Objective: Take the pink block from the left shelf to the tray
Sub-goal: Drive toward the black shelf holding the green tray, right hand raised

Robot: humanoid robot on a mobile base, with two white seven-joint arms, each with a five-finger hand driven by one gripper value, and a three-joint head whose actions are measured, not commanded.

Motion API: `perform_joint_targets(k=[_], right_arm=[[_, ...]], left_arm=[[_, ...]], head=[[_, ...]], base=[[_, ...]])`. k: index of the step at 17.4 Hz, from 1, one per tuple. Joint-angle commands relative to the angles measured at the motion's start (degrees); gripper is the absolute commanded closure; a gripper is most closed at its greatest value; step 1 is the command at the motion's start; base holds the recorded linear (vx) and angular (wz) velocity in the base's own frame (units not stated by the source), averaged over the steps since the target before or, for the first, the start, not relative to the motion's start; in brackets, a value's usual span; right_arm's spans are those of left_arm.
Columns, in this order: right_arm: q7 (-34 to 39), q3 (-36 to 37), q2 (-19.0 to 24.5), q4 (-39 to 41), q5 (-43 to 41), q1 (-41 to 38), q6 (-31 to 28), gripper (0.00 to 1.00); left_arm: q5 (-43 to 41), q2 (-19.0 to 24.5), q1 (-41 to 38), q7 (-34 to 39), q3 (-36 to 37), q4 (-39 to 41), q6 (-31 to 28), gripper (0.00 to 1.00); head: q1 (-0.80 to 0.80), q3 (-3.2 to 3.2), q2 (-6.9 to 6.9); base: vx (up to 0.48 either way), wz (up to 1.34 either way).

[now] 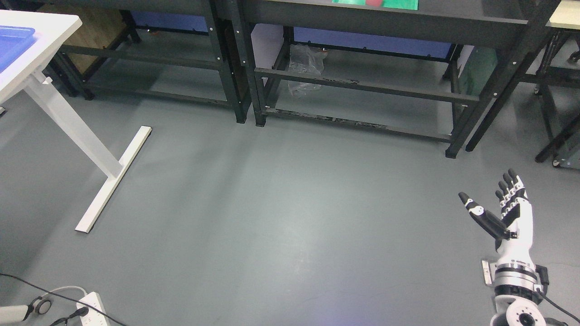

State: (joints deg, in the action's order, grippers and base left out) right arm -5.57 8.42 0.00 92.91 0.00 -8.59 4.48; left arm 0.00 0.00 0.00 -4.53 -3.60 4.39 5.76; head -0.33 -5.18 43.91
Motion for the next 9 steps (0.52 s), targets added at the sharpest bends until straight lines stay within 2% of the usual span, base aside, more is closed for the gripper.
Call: perform_joint_targets(k=[1, 3, 5, 6, 7, 9], right_arm=[[0.03, 2.74, -1.0, -0.01, -1.32, -0.02, 2.38, 0.0], [0.03, 2.65, -1.0, 0.08, -0.19, 0.42, 2.55, 0.0], [-0.66, 2.56, -1.0, 0.16, 5.93, 0.77, 2.29, 0.01], [-1.89, 2.39, -1.0, 0.16, 11.37, 0.94, 1.77, 0.02], [-5.21, 2.13, -1.0, 0.6, 22.82, 1.38, -1.37, 0.09], [-7.7, 1.34, -1.0, 1.92, 37.12, 2.26, -7.53, 0.09]], left_arm=[[-0.09, 1.0, -0.53, -0.04, 0.0, 0.0, 0.05, 0.0], [-0.09, 1.0, -0.53, -0.04, 0.0, 0.0, 0.05, 0.0], [-0.09, 1.0, -0.53, -0.04, 0.0, 0.0, 0.05, 0.0], [-0.09, 1.0, -0.53, -0.04, 0.0, 0.0, 0.05, 0.0], [-0.09, 1.0, -0.53, -0.04, 0.0, 0.0, 0.05, 0.0], [-0.09, 1.0, -0.53, -0.04, 0.0, 0.0, -0.04, 0.0]], head=[[0.0, 0.0, 0.0], [0.0, 0.0, 0.0], [0.0, 0.0, 0.0], [0.0, 0.0, 0.0], [0.0, 0.0, 0.0], [0.0, 0.0, 0.0]], base=[[0.0, 0.0], [0.018, -0.02], [0.028, -0.05], [0.035, -0.06], [0.066, -0.09], [0.072, -0.11]])
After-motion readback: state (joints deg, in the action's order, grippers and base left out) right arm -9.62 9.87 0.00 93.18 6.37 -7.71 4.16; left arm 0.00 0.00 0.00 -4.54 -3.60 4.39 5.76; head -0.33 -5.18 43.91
